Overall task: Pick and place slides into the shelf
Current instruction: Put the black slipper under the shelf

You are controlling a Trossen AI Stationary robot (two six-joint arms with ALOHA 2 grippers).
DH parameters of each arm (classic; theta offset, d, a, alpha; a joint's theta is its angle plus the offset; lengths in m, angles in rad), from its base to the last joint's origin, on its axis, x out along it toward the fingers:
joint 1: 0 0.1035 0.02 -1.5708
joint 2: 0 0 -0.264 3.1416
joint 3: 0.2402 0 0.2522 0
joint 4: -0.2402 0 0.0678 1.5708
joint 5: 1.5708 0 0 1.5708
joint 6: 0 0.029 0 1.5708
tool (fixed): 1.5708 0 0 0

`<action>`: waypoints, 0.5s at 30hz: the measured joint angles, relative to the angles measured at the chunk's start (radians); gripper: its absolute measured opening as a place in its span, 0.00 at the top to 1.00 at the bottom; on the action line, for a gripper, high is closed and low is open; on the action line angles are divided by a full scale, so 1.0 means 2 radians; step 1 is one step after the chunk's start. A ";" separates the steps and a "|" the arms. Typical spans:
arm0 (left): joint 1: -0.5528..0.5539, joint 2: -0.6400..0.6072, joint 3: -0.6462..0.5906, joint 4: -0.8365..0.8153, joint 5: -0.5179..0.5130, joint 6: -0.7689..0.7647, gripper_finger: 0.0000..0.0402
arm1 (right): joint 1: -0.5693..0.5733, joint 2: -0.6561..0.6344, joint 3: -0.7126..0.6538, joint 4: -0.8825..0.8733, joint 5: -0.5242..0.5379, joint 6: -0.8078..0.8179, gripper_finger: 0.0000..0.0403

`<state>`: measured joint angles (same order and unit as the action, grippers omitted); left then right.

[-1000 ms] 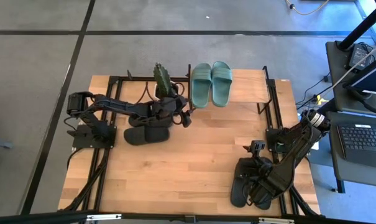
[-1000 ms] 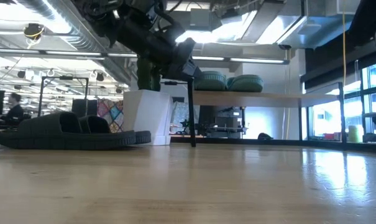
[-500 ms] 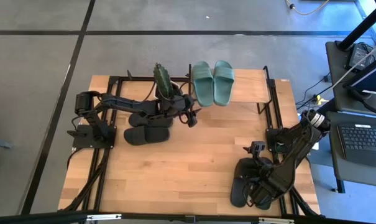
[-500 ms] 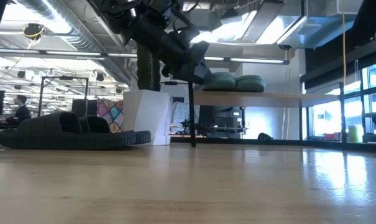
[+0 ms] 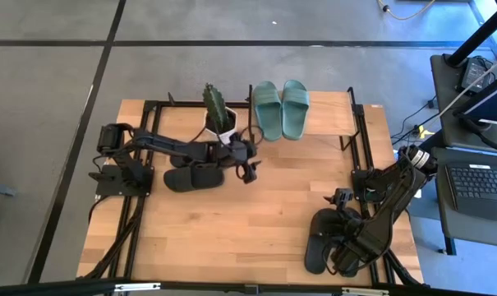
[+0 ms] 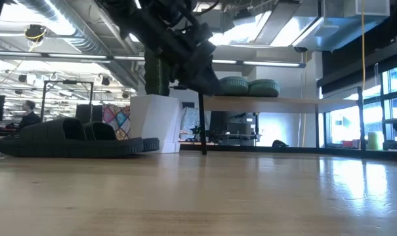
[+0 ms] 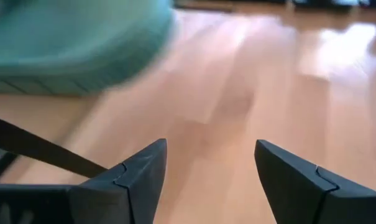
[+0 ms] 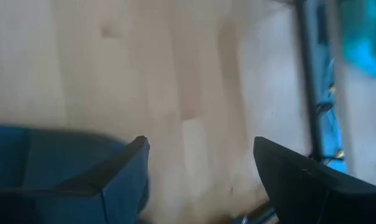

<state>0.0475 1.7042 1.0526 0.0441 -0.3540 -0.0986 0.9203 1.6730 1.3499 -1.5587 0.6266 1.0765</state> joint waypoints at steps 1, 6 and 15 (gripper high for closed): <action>-0.007 0.000 -0.001 -0.006 0.001 -0.001 0.41 | 0.000 0.000 0.000 0.000 -0.013 0.000 0.28; -0.036 0.000 -0.018 -0.003 0.027 -0.011 0.41 | -0.005 0.000 0.001 -0.006 -0.118 0.015 0.28; -0.073 0.000 -0.080 0.078 0.090 -0.025 0.41 | 0.012 0.000 0.032 0.008 -0.232 0.051 0.28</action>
<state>-0.0977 1.7035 0.8917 0.2002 -0.1732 -0.1477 0.9438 1.6726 1.4146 -1.5435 0.1633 1.1778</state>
